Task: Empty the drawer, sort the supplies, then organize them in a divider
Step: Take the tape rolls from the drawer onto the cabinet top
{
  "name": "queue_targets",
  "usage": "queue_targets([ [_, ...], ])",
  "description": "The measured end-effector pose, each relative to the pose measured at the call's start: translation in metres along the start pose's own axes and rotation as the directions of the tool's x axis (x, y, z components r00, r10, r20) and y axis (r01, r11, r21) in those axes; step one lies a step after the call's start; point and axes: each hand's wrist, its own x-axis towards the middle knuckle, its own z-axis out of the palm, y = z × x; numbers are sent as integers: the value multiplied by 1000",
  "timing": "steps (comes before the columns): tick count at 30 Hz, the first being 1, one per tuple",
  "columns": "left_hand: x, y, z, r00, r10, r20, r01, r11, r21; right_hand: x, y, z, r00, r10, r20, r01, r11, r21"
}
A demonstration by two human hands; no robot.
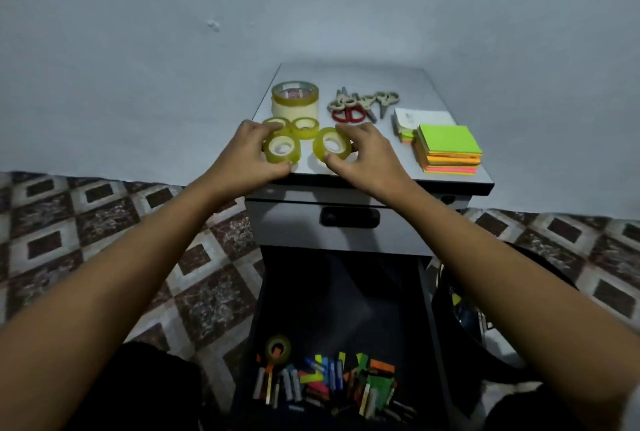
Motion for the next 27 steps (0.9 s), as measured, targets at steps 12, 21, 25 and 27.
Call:
queue_targets([
  [12, 74, -18, -2, 984, -125, -123, 124, 992, -20, 70, -17, 13, 1000, -6, -12, 6, 1000, 14],
  [21, 86, -23, 4, 981, -195, -25, 194, 981, -30, 96, -3, 37, 1000, 24, -5, -24, 1000, 6],
  [25, 87, -22, 7, 981, -190, -42, 188, 981, -56, 99, 4, 45, 999, 39, 5, -39, 999, -5],
  [27, 87, -22, 8, 983, -174, -64, 170, 983, -68, 98, 5, 48, 999, 38, -14, -37, 999, 9],
])
